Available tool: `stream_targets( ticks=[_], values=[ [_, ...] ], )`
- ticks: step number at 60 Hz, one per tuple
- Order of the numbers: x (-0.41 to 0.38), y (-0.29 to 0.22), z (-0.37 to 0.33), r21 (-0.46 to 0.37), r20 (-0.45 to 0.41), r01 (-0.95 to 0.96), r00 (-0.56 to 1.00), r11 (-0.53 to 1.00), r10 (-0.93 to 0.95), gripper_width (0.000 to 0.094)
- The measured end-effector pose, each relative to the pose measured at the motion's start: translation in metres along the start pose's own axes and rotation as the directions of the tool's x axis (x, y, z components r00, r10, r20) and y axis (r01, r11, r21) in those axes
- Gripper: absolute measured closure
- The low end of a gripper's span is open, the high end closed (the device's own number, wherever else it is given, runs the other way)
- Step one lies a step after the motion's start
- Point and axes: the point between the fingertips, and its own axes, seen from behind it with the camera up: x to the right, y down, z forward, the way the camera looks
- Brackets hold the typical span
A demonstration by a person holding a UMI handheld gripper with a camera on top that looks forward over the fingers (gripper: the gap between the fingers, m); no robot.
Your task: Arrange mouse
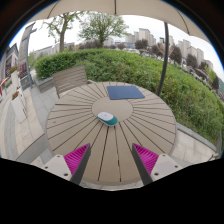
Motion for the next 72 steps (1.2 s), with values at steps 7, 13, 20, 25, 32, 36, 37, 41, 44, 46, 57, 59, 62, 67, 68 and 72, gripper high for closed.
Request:
stream_targets(
  ticks=[7,13,20,25,32,36,37,41,44,46,57,59,62,67,68,72],
  values=[
    [-0.002,0.004,0.026,0.018,-0.010,-0.048,0.999,0.999,0.049,0.0082],
    [0.001,0.001,0.060,0.066,-0.028,-0.042,0.999,0.997,0.044,0.0082],
    [-0.004,-0.006,0.094,0.105,-0.031,-0.031,0.999,0.994,0.035,0.0081],
    [-0.007,-0.012,0.115,0.127,-0.029,-0.039,0.999,0.991,0.043,0.0082],
    [-0.008,-0.020,0.146,0.144,-0.038,-0.039,0.998,0.989,0.045,0.0082],
    [-0.004,-0.023,0.163,0.149,-0.055,-0.034,0.998,0.988,0.043,0.0082],
    [-0.004,-0.024,0.167,0.152,-0.057,-0.033,0.997,0.988,0.042,0.0083],
    [-0.002,-0.028,0.183,0.159,-0.063,-0.031,0.997,0.987,0.042,0.0082],
    [-0.004,-0.032,0.192,0.154,-0.054,-0.044,0.997,0.987,0.052,0.0077],
    [-0.004,-0.041,0.199,0.173,-0.040,-0.056,0.997,0.983,0.064,0.0081],
    [0.005,-0.053,0.223,0.133,-0.068,-0.048,0.996,0.990,0.058,0.0083],
    [0.007,-0.053,0.229,0.117,-0.071,-0.050,0.996,0.992,0.058,0.0084],
    [0.009,-0.055,0.234,0.103,-0.072,-0.055,0.995,0.993,0.062,0.0084],
    [0.013,-0.060,0.241,0.098,-0.073,-0.054,0.995,0.994,0.061,0.0084],
    [0.013,-0.060,0.243,0.096,-0.078,-0.052,0.995,0.994,0.060,0.0083],
    [0.015,-0.065,0.248,0.093,-0.081,-0.050,0.995,0.994,0.057,0.0083]
  ],
)
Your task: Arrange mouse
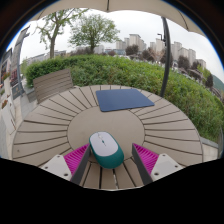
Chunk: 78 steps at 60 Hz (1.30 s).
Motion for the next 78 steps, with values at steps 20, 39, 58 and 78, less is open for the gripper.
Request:
stream_targets(
  ticks=[20,39,58,78],
  values=[
    [-0.001,-0.012,0.020,-0.024,0.016,0.010,1.000,1.000,-0.009,0.0137],
    [-0.008,-0.098,0.016,-0.019,0.114,0.030,0.993,0.999,-0.027,0.0496],
    [0.055,-0.244,0.154,0.072,0.046,-0.035,0.998,0.997,0.032,0.0496],
    [0.068,-0.175,0.258,-0.042,0.035,-0.038,0.999,0.998,0.039,0.0448]
  ],
)
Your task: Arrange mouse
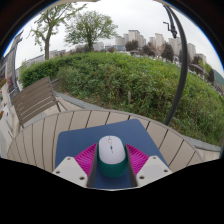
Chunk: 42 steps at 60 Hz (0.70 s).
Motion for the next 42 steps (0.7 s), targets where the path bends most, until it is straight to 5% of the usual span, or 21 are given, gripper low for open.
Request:
stream_targets(
  ticks=[7,12,25,42],
  values=[
    [-0.002,0.001,-0.002,-0.014,0.021,0.015,1.000,1.000,-0.015,0.0337],
    [0.003,-0.003,-0.020,-0.035,0.017,0.005,1.000,0.999,-0.005,0.0067],
    [0.008,0.012,-0.155,-0.100,0.041,0.013,0.999,0.995,-0.009,0.0091],
    [0.025,0.093,-0.353,-0.206,-0.004,0.087,0.996,0.975,-0.090,0.0094]
  ],
)
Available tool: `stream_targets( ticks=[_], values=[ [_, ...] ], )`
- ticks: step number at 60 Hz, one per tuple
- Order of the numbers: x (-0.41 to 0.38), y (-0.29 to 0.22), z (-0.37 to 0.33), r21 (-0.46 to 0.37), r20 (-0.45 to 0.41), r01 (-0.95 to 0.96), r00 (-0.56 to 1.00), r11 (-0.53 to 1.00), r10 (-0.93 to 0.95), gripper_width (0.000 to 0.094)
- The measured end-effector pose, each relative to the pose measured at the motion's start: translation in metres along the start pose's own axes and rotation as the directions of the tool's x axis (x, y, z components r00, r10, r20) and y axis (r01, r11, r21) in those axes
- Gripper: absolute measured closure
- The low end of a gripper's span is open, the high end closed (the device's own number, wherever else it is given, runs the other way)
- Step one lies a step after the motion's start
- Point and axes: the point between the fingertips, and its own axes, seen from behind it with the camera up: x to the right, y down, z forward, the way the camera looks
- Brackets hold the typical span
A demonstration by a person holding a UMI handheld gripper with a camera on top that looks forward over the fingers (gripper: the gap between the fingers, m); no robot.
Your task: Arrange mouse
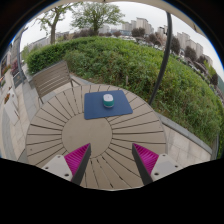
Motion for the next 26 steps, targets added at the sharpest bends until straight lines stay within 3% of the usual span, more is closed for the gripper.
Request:
stream_targets(
  ticks=[10,26],
  values=[
    [-0.002,0.033,-0.060,0.004,0.001,-0.016,1.000,1.000,0.016,0.0092],
    [-0.017,0.054,-0.096,0.013,0.029,-0.036,0.999,0.999,0.036,0.0091]
  ],
)
